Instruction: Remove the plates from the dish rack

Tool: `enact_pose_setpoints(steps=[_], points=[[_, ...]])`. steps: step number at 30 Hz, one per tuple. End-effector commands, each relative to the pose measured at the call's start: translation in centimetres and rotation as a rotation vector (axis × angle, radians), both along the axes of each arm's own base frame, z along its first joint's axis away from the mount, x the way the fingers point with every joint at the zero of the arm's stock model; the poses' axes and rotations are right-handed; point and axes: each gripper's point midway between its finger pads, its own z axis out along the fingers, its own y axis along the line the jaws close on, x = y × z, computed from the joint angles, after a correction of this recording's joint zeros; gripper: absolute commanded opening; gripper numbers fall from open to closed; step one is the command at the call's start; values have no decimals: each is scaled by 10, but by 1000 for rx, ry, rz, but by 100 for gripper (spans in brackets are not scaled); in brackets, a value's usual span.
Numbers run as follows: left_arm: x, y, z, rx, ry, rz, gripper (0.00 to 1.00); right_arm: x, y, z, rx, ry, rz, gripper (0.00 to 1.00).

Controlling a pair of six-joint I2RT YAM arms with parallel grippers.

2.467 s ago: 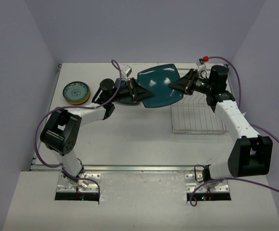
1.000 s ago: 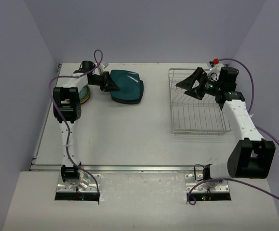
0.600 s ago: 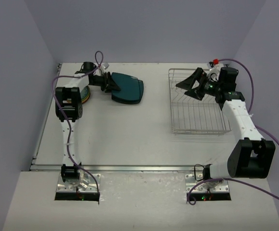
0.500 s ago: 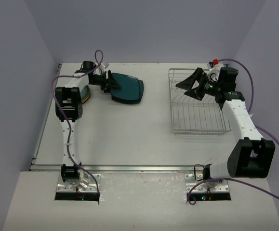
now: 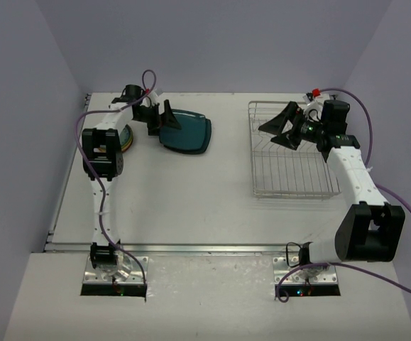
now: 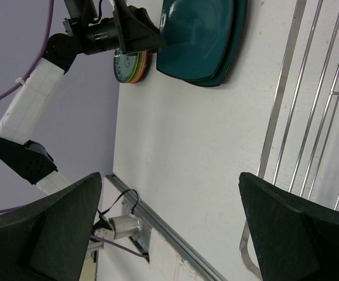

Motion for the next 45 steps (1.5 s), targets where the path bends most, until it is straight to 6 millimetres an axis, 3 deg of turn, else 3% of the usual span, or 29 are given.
enact_pose_setpoints(steps=[1, 11, 18, 26, 32, 34, 36, 38, 39, 40, 41, 42, 44, 45], points=[[15, 22, 20, 171, -116, 38, 100, 6, -1, 15, -11, -62, 15, 99], [7, 3, 13, 324, -155, 2, 100, 5, -2, 15, -26, -61, 19, 99], [5, 5, 28, 345, -188, 38, 100, 5, -3, 17, -34, -64, 19, 99], [19, 23, 92, 498, -369, 152, 100, 3, -4, 22, -43, -83, 19, 99], [20, 31, 175, 590, -577, 303, 100, 7, -14, 30, -148, -163, -3, 99], [17, 37, 190, 586, -602, 395, 100, 13, -26, 31, -231, -196, -49, 99], [3, 38, 214, 549, -666, 427, 100, 14, -37, 30, -335, -246, -58, 99], [-20, 28, 243, 507, -746, 359, 100, 16, -57, 21, -478, -275, -96, 99], [-32, 24, 248, 488, -763, 320, 100, 17, -66, 16, -537, -283, -110, 99], [-43, 22, 238, 505, -766, 261, 100, 12, -72, 10, -592, -300, -108, 99], [-60, 25, 255, 506, -812, 263, 100, 11, -78, 9, -635, -323, -125, 99], [-70, 29, 243, 530, -807, 249, 100, 4, -89, 0, -693, -322, -158, 99], [-100, 36, 257, 549, -876, 249, 100, -3, -102, -2, -789, -374, -189, 99], [-103, 38, 240, 569, -854, 236, 100, -9, -106, -6, -809, -369, -206, 99]])
